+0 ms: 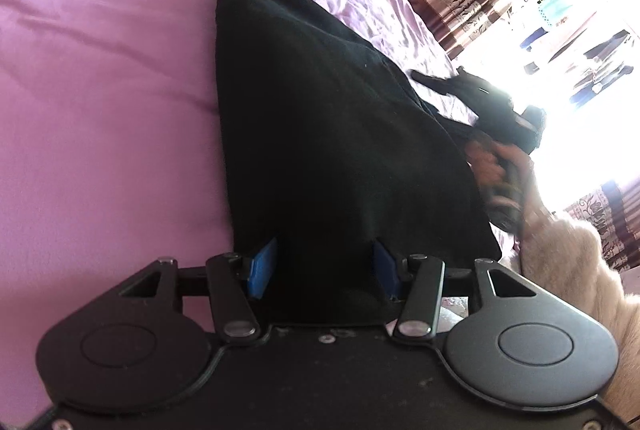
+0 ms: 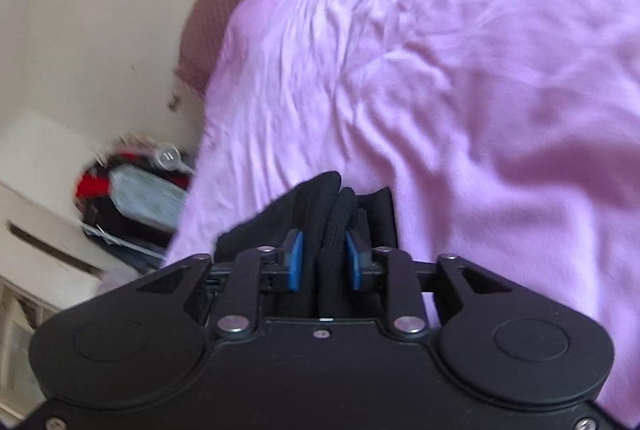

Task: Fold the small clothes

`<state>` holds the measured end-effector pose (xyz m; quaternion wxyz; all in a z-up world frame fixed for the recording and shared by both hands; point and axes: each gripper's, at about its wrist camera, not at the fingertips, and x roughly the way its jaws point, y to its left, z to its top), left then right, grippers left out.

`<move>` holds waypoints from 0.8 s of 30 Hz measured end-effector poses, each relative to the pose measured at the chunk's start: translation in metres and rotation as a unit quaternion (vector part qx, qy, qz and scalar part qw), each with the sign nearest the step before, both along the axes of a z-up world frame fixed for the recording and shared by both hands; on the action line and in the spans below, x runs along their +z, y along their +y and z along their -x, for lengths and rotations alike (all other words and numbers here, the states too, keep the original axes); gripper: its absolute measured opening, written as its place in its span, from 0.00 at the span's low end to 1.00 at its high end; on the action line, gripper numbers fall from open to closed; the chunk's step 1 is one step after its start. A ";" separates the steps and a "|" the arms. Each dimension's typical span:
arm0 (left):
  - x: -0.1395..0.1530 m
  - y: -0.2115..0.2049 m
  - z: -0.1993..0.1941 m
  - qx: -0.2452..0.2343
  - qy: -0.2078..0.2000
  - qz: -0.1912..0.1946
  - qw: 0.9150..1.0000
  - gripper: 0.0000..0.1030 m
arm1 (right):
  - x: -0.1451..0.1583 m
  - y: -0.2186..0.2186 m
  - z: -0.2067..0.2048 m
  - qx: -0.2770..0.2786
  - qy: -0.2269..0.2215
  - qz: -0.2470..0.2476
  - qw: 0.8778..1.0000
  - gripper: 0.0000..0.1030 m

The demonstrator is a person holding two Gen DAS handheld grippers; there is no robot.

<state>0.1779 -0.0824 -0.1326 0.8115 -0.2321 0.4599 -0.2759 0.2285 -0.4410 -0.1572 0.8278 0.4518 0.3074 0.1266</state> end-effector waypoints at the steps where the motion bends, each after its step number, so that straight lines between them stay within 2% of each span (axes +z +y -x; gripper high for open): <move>1: 0.000 0.001 0.001 0.002 0.003 0.004 1.000 0.52 | 0.007 -0.004 0.015 -0.001 -0.012 0.009 1.000 0.45; 4: 0.006 0.008 0.008 0.005 0.009 0.025 1.000 0.52 | 0.027 -0.011 0.076 0.011 -0.038 0.050 0.998 0.47; 6: 0.010 0.012 0.021 0.007 0.019 0.049 0.999 0.52 | 0.030 -0.016 0.120 0.009 -0.044 0.067 0.997 0.56; 9: 0.014 0.017 0.042 0.021 0.031 0.088 0.995 0.52 | 0.020 -0.015 0.180 0.000 -0.027 0.059 0.998 0.58; 11: 0.010 0.018 0.051 0.024 0.043 0.129 0.990 0.52 | 0.010 -0.010 0.203 -0.009 -0.012 0.041 0.999 0.58; 12: 0.008 0.016 0.055 0.020 0.050 0.143 0.988 0.53 | 0.006 -0.007 0.209 -0.009 -0.008 0.030 0.999 0.58; 13: 0.006 0.012 0.058 0.020 0.053 0.141 0.988 0.53 | 0.002 -0.004 0.215 -0.007 -0.003 0.013 1.000 0.58; 16: 0.005 -0.005 0.063 0.000 0.041 0.107 0.993 0.52 | -0.005 0.007 0.219 -0.019 0.000 -0.002 1.000 0.58; 18: 0.002 -0.013 0.062 -0.007 0.039 0.111 0.993 0.53 | -0.007 0.010 0.218 -0.024 0.008 -0.013 1.000 0.58; 21: -0.006 -0.008 0.055 0.041 0.042 0.151 0.987 0.53 | -0.006 0.015 0.220 -0.039 0.011 -0.025 0.999 0.58; 24: -0.025 -0.001 0.047 0.098 0.082 0.169 0.977 0.53 | -0.007 0.016 0.224 -0.048 0.015 -0.043 0.998 0.58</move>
